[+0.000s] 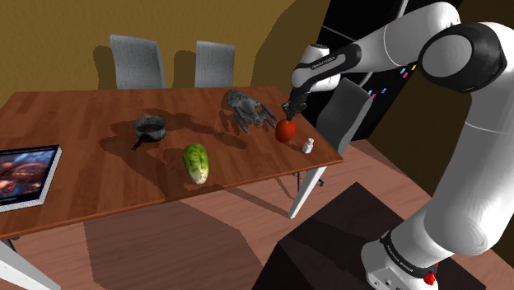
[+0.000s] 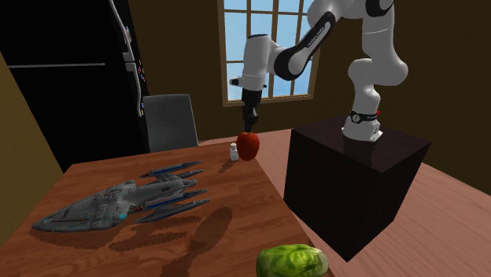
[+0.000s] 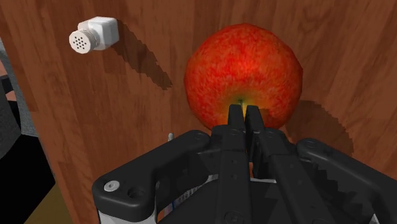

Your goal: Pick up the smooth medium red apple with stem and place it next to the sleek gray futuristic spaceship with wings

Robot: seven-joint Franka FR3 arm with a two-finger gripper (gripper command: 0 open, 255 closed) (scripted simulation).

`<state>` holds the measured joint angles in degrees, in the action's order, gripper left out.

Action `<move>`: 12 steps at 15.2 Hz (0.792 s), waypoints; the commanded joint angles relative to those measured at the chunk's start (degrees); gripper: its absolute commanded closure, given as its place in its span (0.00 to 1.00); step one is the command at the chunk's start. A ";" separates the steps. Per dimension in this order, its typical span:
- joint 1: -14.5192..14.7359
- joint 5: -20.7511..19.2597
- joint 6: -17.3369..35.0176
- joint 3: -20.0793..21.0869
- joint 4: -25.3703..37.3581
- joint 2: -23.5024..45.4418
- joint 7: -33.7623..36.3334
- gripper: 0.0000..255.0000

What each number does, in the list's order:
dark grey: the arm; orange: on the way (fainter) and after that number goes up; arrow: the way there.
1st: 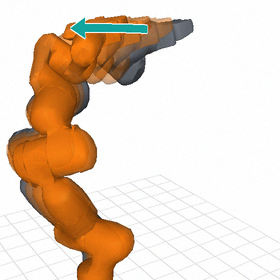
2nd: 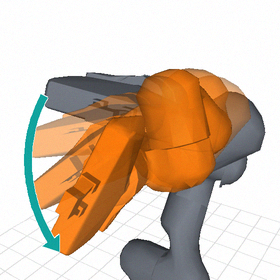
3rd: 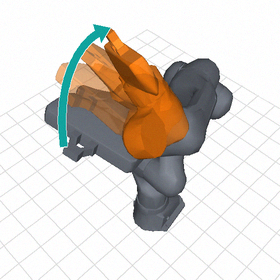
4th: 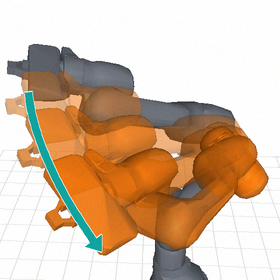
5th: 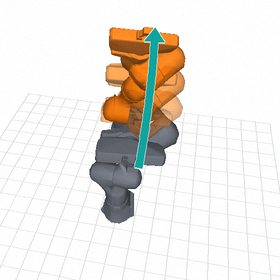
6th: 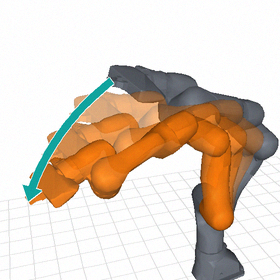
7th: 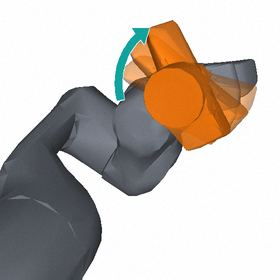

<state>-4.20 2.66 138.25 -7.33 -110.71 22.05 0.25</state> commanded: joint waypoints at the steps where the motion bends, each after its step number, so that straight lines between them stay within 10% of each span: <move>1: 0.04 -0.18 -1.29 -0.11 0.24 -1.05 0.05 1.00; 12: 0.32 -1.00 -8.43 -0.46 2.94 -5.52 0.51 1.00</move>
<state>-3.88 1.71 130.62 -7.77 -108.28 16.82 0.75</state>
